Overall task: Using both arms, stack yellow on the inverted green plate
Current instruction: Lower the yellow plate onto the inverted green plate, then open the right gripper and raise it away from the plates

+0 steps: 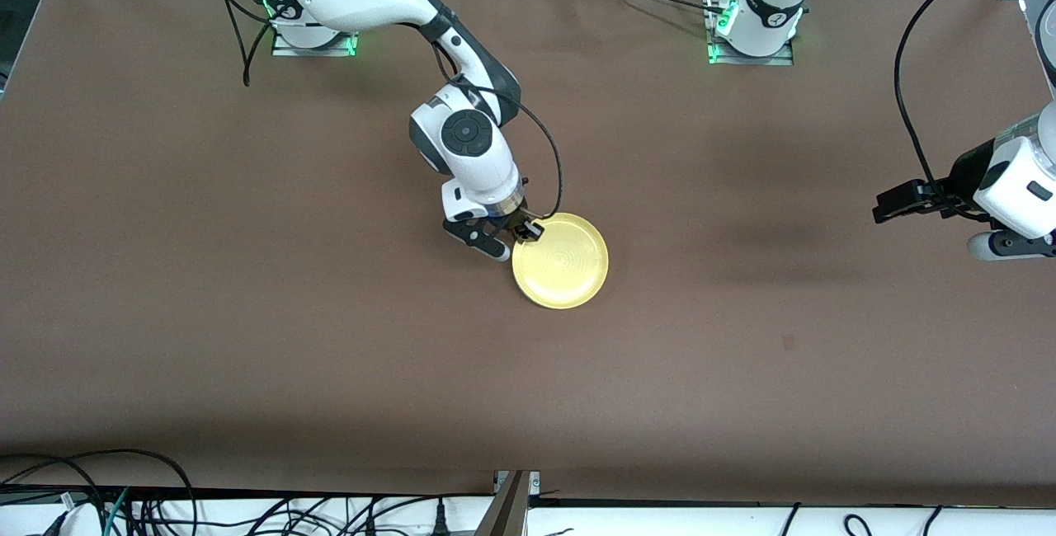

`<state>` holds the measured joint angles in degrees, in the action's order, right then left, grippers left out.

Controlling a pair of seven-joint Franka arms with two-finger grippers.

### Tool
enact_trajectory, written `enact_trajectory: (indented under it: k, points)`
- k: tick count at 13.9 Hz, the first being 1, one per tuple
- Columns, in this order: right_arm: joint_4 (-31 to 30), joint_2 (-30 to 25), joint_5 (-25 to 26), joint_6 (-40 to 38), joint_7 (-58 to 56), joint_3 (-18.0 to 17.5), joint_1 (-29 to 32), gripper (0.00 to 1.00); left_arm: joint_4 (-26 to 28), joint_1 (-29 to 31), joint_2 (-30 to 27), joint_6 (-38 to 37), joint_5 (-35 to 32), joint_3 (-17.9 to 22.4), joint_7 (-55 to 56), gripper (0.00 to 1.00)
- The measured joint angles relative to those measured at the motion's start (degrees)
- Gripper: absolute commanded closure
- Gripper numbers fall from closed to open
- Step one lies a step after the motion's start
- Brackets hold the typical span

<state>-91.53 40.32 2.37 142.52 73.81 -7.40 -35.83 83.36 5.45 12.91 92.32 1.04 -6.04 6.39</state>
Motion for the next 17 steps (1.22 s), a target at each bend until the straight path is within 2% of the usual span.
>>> enact_trajectory:
  k: [1, 2, 7, 9, 13, 17]
  points:
    - [-0.64, -0.46, 0.0, 0.0, 0.01, 0.0, -0.08, 0.52, 0.0, 0.01, 0.03, 0.0, 0.0, 0.0, 0.0, 0.0]
    - [-1.03, -0.63, 0.0, 0.01, 0.13, 0.0, -0.2, 0.01, 0.0, 0.01, 0.06, 0.0, 0.0, 0.0, 0.0, 0.0]
    - [-0.86, -1.28, 1.97, 0.33, 1.2, 0.33, -1.52, 0.0, -0.02, 0.01, 0.12, 0.0, 0.0, 0.0, 0.0, 0.0]
    - [-0.37, -3.6, 2.57, -1.47, 1.25, 2.17, -2.09, 0.0, -0.02, 0.02, 0.13, 0.0, 0.0, 0.0, 0.0, 0.0]
    - [0.28, -12.95, 2.71, -13.61, -3.44, 6.72, -1.97, 0.0, -0.05, 0.02, 0.14, 0.0, 0.0, 0.0, 0.0, 0.0]
    - [0.21, -22.07, 2.61, -26.95, -15.98, 10.74, -1.89, 0.0, -0.05, 0.02, 0.29, 0.0, 0.0, 0.0, 0.0, 0.0]
